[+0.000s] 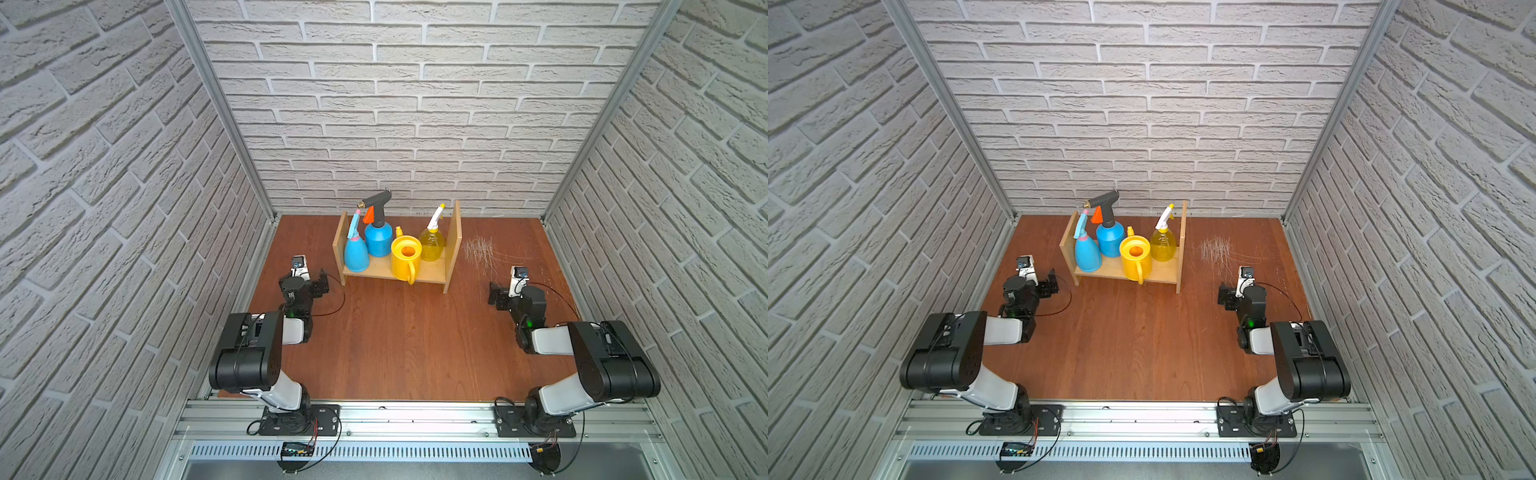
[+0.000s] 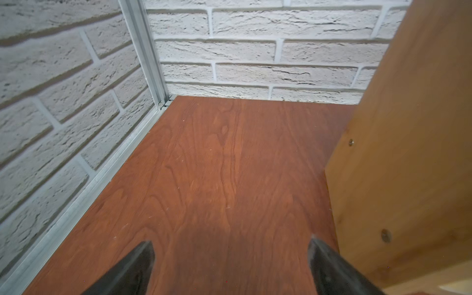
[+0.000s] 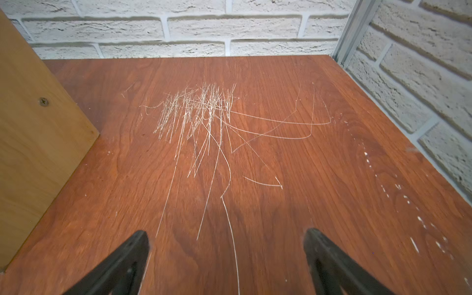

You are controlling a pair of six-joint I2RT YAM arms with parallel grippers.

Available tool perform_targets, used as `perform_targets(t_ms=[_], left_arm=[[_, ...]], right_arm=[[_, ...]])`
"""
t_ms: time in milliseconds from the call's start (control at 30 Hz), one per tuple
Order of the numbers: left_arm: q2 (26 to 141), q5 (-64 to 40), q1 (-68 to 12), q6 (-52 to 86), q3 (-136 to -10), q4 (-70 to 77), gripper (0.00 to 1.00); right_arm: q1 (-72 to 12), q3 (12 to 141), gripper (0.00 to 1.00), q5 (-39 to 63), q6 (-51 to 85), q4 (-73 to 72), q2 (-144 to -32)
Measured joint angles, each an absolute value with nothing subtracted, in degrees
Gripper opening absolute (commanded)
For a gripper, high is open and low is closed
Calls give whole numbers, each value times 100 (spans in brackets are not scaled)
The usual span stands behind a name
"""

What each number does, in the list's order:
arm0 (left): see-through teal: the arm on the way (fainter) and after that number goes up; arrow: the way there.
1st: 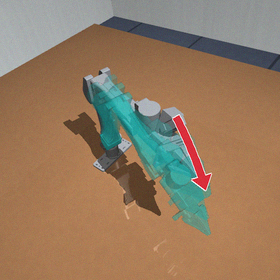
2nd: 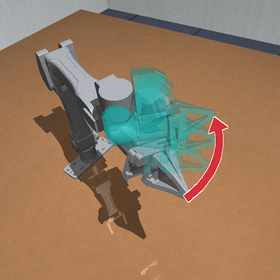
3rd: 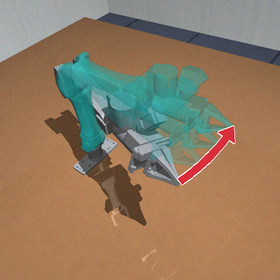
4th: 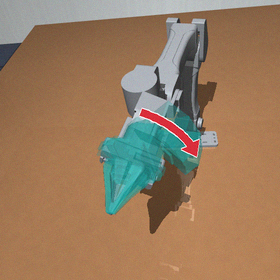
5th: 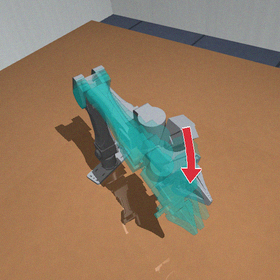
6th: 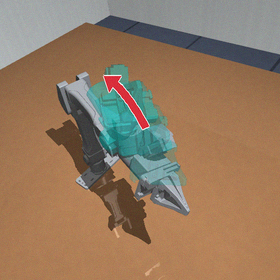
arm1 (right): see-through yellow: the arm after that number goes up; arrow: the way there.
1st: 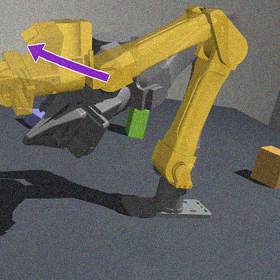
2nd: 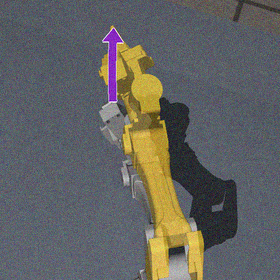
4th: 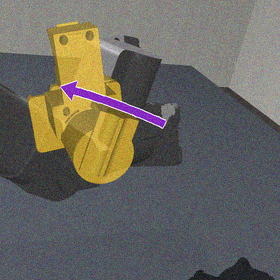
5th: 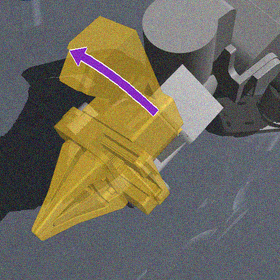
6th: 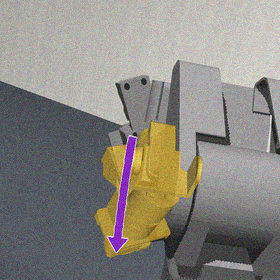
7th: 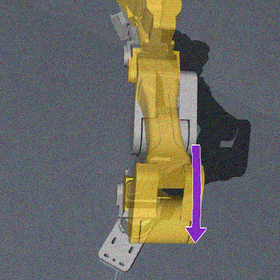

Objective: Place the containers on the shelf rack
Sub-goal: Reset both arms

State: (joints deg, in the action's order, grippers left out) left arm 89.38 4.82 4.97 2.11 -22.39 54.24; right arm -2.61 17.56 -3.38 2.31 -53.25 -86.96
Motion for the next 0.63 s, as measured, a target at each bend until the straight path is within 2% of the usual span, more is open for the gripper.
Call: perform_targets(t_ms=[633], left_arm=[[8938,421,497,311,-2239,4925,98]], right_arm=[[-261,1439,99,-687,301,-6003,-8639]])
